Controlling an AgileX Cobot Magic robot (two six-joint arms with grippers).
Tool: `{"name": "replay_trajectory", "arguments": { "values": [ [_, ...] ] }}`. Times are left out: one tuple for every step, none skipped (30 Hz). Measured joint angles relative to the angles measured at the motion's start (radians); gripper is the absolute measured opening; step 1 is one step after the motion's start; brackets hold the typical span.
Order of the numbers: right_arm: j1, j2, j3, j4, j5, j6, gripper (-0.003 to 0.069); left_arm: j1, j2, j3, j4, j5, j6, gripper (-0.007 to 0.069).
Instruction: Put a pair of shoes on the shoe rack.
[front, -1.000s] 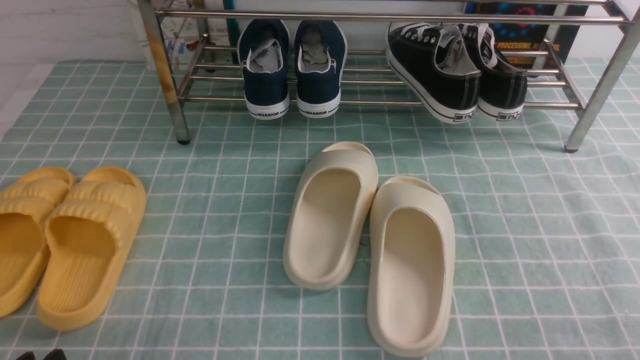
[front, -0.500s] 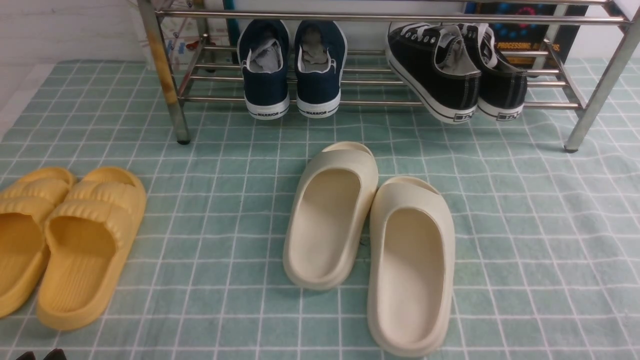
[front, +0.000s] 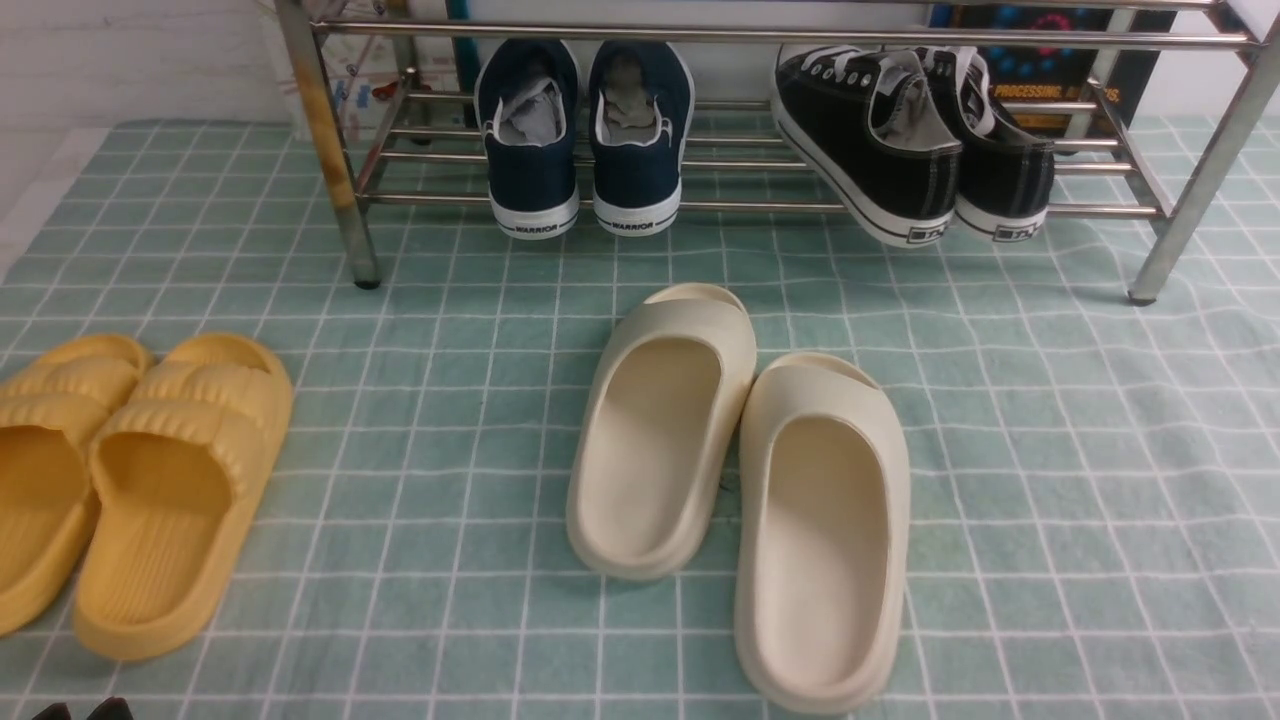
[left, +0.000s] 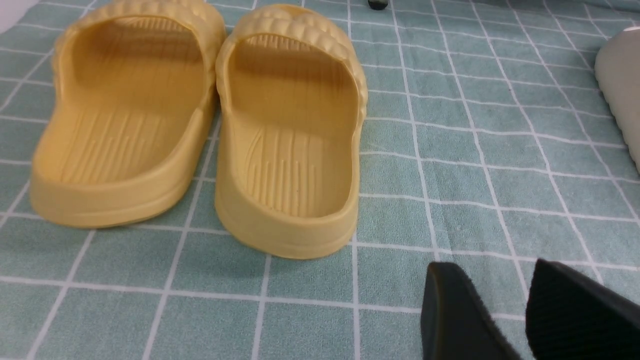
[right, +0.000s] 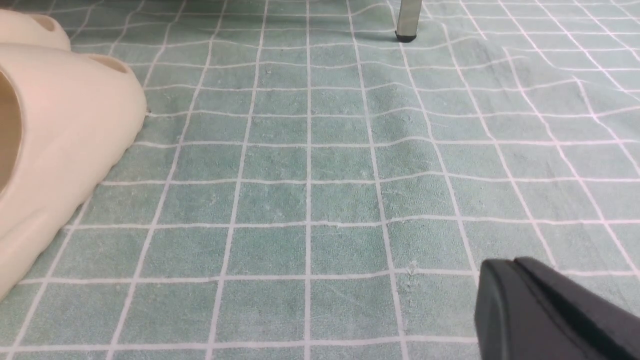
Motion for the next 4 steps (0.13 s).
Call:
{"name": "replay_trajectory", "arguments": {
  "values": [
    [0.000, 0.000, 0.000, 0.000, 0.000, 0.000, 0.0039, 0.000, 0.000, 0.000, 0.000, 0.000, 0.000, 0.0239],
    [0.000, 0.000, 0.000, 0.000, 0.000, 0.000, 0.0040, 0.000, 0.000, 0.000, 0.000, 0.000, 0.000, 0.0239],
    [0.000, 0.000, 0.000, 0.000, 0.000, 0.000, 0.0041, 0.000, 0.000, 0.000, 0.000, 0.000, 0.000, 0.0239],
    [0.000, 0.000, 0.000, 0.000, 0.000, 0.000, 0.0041, 0.000, 0.000, 0.000, 0.000, 0.000, 0.000, 0.0239]
  ]
}}
